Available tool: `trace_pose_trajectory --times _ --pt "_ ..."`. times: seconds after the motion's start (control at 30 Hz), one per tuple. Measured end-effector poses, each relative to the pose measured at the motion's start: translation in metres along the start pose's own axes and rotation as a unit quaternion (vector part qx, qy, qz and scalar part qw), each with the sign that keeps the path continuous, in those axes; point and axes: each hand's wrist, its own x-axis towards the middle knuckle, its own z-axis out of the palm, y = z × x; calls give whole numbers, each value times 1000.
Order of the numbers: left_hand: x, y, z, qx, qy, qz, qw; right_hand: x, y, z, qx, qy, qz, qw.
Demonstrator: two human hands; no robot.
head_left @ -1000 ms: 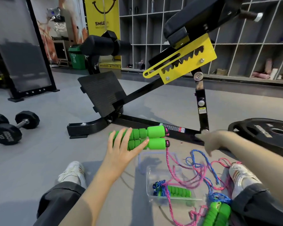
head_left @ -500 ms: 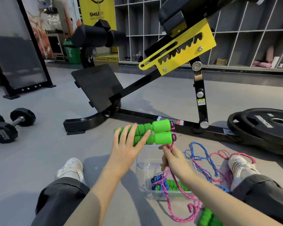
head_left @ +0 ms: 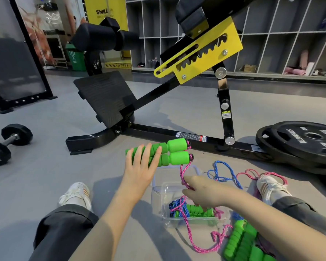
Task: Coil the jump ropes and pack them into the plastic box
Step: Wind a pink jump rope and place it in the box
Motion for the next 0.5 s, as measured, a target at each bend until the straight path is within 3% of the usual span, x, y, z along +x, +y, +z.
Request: trace_pose_trajectory --times 0.2,0.33,0.5 --pt "0 3 5 -14 20 26 999 -14 5 -58 -37 69 -88 993" --pt "1 7 2 -27 20 50 998 -12 16 -86 19 142 -142 979" --pt "6 12 -4 -54 26 74 995 2 29 -96 68 171 -163 969"
